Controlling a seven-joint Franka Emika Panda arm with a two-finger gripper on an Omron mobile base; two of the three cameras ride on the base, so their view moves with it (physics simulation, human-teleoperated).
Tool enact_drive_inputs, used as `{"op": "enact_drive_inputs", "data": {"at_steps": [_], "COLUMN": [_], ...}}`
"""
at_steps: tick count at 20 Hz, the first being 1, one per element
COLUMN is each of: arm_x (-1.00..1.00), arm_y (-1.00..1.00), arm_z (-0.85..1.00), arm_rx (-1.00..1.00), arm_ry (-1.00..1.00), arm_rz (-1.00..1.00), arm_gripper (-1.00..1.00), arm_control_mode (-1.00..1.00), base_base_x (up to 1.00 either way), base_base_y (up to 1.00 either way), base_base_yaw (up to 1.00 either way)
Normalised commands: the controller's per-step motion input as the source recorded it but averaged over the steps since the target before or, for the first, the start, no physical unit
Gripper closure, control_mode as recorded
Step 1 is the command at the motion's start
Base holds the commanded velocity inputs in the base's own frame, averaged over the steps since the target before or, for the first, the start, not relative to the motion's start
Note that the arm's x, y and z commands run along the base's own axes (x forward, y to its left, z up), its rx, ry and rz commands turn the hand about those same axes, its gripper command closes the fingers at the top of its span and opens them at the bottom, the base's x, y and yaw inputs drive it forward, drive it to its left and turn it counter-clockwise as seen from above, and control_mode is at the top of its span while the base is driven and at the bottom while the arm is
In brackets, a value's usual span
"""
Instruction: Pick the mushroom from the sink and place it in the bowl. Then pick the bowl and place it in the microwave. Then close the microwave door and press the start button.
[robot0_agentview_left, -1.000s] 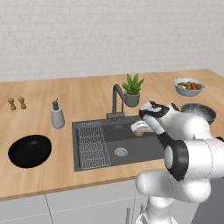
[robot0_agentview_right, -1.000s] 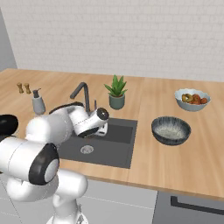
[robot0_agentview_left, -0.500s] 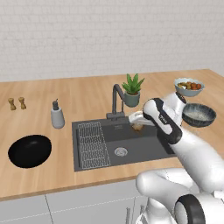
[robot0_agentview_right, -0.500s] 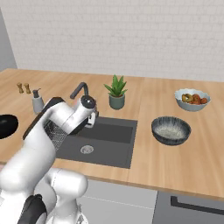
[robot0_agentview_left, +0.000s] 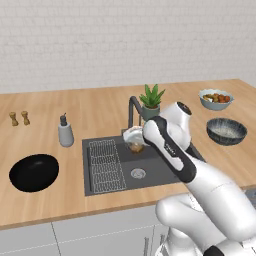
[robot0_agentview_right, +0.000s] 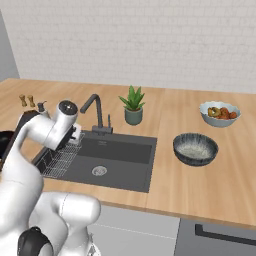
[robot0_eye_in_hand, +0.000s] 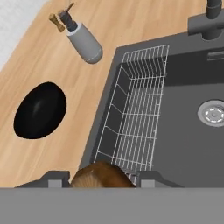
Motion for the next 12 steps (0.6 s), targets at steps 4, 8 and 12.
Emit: {"op": "enact_drive_inputs", "data": {"at_steps": [4,8,12], "arm_x": [-0.09,0.00,0.01], "arm_y": [0.82,0.96,0.83], "arm_z": [0.17,0.10,0.02], "arm_rx": [-0.03,-0.07,-0.12], "arm_ry": [0.09,0.25,0.24], "arm_rz": [0.00,0.03,0.03], "arm_gripper": [1.00,1.00,1.00], "arm_control_mode": [-1.00,-1.00,-1.00], "base_base_x": [0.00,0.00,0.00], "base_base_y": [0.00,0.00,0.00], "base_base_yaw": [0.00,0.00,0.00]}}
